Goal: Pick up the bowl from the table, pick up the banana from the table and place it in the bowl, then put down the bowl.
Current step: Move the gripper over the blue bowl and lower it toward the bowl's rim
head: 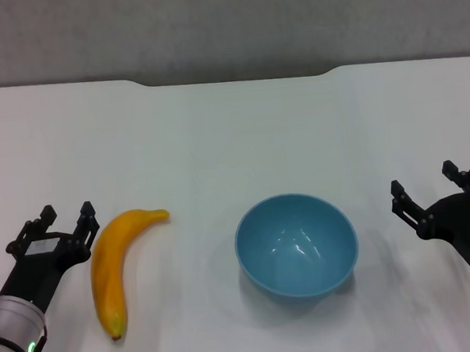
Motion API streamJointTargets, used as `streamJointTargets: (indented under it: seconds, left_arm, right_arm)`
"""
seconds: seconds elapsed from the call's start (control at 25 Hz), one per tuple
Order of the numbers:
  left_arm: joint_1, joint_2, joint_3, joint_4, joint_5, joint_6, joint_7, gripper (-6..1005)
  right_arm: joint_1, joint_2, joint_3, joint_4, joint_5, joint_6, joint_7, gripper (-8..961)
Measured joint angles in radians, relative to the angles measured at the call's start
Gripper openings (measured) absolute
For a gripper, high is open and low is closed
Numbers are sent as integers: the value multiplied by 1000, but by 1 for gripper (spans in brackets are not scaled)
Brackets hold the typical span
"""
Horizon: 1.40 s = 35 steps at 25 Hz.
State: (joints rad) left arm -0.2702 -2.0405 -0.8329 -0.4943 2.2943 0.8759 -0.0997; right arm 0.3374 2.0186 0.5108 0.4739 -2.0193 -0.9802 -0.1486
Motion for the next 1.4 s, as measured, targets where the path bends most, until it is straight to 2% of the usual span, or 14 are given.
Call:
streamJointTargets:
  seconds: [0.48, 0.68, 1.0, 1.04, 1.12, 1.24, 1.32, 1.36, 1.4]
  left_arm:
    - [49, 11, 3, -114, 41, -1, -2, 635]
    - [85, 36, -4, -208, 43, -11, -26, 635]
    - [117, 94, -10, -335, 46, -74, -88, 636]
    - [124, 104, -26, -372, 56, -117, -88, 636]
    - [129, 112, -43, -404, 66, -161, -88, 636]
    - [143, 128, -102, -498, 106, -308, -83, 637]
    - [158, 129, -146, -552, 140, -390, -80, 637]
    - [178, 126, -203, -618, 175, -502, -70, 637]
    - [178, 126, -203, -618, 175, -502, -70, 637]
  right_arm:
    - [-2, -5, 7, 44, -2, 7, -17, 876]
    - [-26, -11, 32, 116, -2, 12, -95, 875]
    - [-59, -21, 99, 236, -5, 76, -188, 875]
    - [-73, -35, 138, 288, -18, 134, -199, 875]
    - [-83, -41, 167, 319, -28, 180, -212, 875]
    - [-132, -53, 298, 455, -63, 375, -281, 875]
    - [-174, -50, 395, 547, -90, 531, -345, 875]
    - [-194, -44, 445, 592, -103, 611, -381, 875]
    - [-210, -36, 493, 632, -114, 683, -408, 875]
